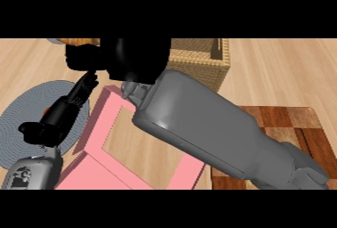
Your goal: Pick the croissant from the cutting board and place it in the basket
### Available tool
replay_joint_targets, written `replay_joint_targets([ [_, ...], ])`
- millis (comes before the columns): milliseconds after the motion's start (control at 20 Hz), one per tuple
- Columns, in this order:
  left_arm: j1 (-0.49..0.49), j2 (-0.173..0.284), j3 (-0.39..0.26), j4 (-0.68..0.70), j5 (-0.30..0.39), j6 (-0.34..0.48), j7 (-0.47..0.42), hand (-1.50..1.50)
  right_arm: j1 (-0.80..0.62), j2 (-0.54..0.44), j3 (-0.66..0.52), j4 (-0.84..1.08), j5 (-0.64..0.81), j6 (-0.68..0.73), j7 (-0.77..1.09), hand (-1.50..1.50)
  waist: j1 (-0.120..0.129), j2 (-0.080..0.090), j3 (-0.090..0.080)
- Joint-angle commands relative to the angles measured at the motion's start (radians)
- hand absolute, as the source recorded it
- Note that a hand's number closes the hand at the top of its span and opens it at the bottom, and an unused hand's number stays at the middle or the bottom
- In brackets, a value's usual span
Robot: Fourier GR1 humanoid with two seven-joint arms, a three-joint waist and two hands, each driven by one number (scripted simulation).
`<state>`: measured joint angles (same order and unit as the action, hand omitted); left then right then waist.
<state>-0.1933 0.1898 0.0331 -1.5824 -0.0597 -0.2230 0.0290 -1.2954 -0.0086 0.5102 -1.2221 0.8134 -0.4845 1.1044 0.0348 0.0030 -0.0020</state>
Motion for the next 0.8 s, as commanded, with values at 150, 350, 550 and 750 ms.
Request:
replay_joint_targets([
  [150,0.022,0.019,0.029,0.019,0.0,-0.007,-0.054,0.0,-0.062,0.001,-0.187,0.184,-0.011,-0.04,-0.003,1.5,-0.018,0.001,0.001],
  [350,0.037,0.009,0.022,-0.047,0.026,-0.019,0.019,0.0,-0.051,0.008,-0.238,0.271,-0.016,-0.059,-0.096,1.5,-0.016,-0.002,0.002],
  [550,-0.013,0.018,0.045,0.035,0.015,-0.017,-0.019,0.0,0.017,0.008,-0.247,0.304,-0.048,-0.077,-0.167,1.5,-0.023,0.001,0.001],
  [750,0.044,0.01,0.025,-0.037,0.011,-0.022,-0.007,0.0,0.075,-0.004,-0.296,0.36,-0.055,-0.134,-0.321,1.5,-0.018,0.0,0.002],
])
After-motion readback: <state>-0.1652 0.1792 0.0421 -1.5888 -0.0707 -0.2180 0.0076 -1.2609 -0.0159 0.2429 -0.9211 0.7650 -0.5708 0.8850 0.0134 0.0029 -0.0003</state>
